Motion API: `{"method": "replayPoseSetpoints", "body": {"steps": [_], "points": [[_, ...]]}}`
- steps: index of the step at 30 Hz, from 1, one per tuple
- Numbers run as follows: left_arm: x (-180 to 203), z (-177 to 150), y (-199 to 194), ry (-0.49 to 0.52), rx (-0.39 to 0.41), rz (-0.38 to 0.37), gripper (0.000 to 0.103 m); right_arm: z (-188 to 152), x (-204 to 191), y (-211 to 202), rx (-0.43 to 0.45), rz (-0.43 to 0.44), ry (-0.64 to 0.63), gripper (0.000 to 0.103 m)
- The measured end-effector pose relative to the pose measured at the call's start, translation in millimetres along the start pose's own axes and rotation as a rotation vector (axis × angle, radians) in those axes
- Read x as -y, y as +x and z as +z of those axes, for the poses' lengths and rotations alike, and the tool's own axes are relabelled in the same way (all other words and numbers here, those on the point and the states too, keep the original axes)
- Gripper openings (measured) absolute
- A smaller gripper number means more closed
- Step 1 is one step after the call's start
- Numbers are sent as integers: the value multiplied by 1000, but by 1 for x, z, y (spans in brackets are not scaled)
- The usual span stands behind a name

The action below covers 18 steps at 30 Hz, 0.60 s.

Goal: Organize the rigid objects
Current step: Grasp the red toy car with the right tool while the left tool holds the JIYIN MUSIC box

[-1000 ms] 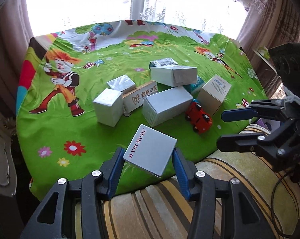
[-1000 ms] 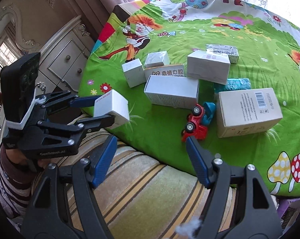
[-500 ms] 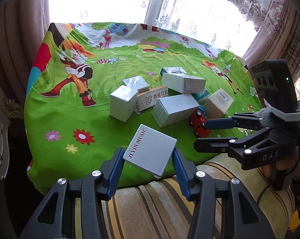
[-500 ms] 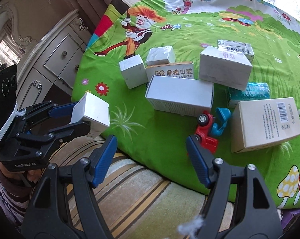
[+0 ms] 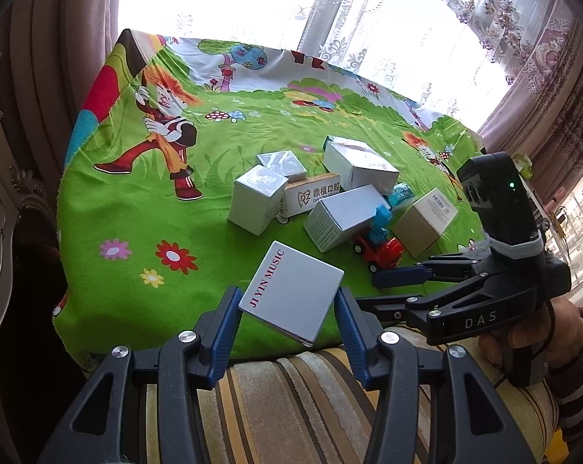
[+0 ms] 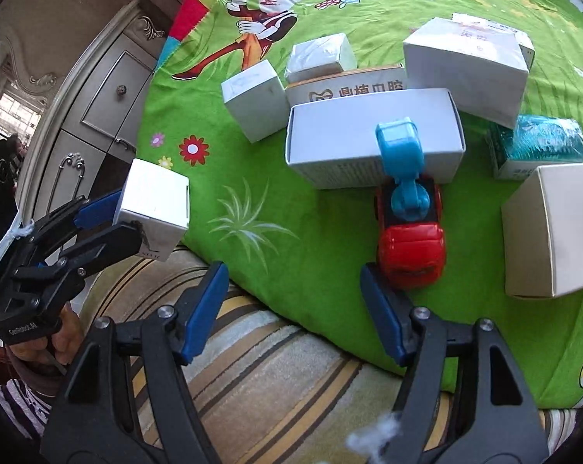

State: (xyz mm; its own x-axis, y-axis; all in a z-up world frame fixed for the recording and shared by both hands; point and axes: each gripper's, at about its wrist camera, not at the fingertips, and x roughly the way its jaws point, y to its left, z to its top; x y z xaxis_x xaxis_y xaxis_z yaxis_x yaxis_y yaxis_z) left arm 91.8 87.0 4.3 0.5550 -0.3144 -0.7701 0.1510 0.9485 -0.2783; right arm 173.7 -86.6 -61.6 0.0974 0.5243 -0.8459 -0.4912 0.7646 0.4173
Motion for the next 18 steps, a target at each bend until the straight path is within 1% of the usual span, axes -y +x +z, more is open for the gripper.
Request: {"method": "replayPoseSetpoints", "body": {"steps": [5, 7, 11, 13, 15, 18], "points": [[-1, -2, 2, -11, -6, -6, 50, -11, -2, -14, 19, -10, 6, 74], [-1, -2, 2, -15, -5, -6, 50, -16, -1, -22, 44, -25, 12, 74], [0, -2, 3, -6, -7, -2, 50, -18, 3, -43, 136, -107, 46, 74], [0, -2, 4, -5, -9, 0, 50, -16, 5, -47, 160, -134, 51, 74], [0, -2, 4, -5, -9, 3, 50, -13, 6, -49, 180, -179, 47, 74], [1, -2, 5, 0, -8, 5, 50, -6, 6, -53, 216, -245, 19, 69]]}}
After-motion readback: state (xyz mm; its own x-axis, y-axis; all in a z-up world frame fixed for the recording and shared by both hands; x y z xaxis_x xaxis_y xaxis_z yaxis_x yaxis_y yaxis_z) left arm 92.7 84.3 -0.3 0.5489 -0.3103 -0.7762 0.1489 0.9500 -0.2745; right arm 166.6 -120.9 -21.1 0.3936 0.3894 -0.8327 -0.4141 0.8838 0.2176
